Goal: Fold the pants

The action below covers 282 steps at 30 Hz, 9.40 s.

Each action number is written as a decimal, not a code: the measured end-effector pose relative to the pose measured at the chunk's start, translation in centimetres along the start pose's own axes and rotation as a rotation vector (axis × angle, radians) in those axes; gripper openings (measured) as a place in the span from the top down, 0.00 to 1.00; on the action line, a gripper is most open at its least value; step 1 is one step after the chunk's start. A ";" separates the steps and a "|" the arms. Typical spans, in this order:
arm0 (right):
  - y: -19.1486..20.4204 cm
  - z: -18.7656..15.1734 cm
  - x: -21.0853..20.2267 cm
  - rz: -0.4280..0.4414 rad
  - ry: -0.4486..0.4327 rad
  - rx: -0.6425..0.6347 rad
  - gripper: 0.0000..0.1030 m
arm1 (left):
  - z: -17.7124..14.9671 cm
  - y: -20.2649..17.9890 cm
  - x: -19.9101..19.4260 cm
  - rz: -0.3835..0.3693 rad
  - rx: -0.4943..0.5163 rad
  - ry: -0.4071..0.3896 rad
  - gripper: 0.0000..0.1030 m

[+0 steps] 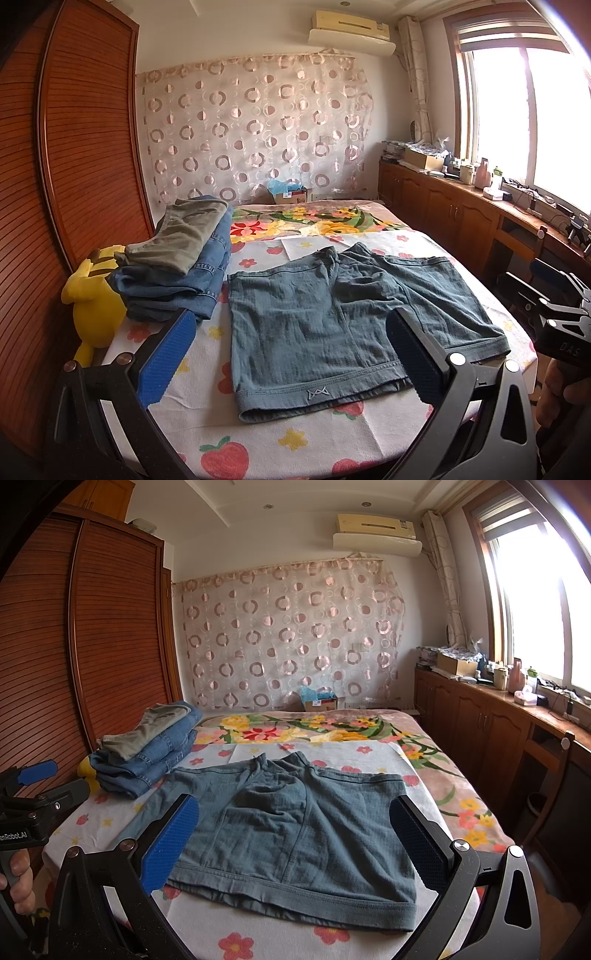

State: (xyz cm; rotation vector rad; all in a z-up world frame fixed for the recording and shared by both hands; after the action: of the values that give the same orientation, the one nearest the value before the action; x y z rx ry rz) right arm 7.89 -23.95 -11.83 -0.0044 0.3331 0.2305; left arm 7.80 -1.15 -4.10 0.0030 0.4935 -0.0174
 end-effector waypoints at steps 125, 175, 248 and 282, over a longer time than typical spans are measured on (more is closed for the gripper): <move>-1.3 -2.2 -3.7 0.050 0.378 -0.042 0.45 | -7.7 3.2 9.8 -0.186 0.014 0.339 0.07; -2.3 -3.3 -3.9 0.066 0.345 0.039 0.45 | -2.5 -4.4 8.5 -0.374 0.106 0.243 0.91; -0.5 -3.7 3.4 0.156 0.364 0.050 0.68 | -4.2 -9.0 13.3 -0.329 0.157 0.337 0.20; -3.3 -2.0 -5.9 0.139 0.280 0.071 0.95 | -5.5 -10.9 13.2 -0.365 0.180 0.354 0.19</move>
State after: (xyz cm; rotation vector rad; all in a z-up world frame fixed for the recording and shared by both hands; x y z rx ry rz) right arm 2.59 -28.53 -11.93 0.0567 0.6218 0.3575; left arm 16.60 -12.17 -15.15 0.0933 0.8396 -0.4249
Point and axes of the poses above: each gripper's, at about its wrist camera, not at the fingertips, and x roughly the way its jaws point, y to its left, z to its top, the point moved 9 cm from there along x, roughly the way its jaws point, and after that the axes turned 2 degrees about -z, right-handed, at the moved point
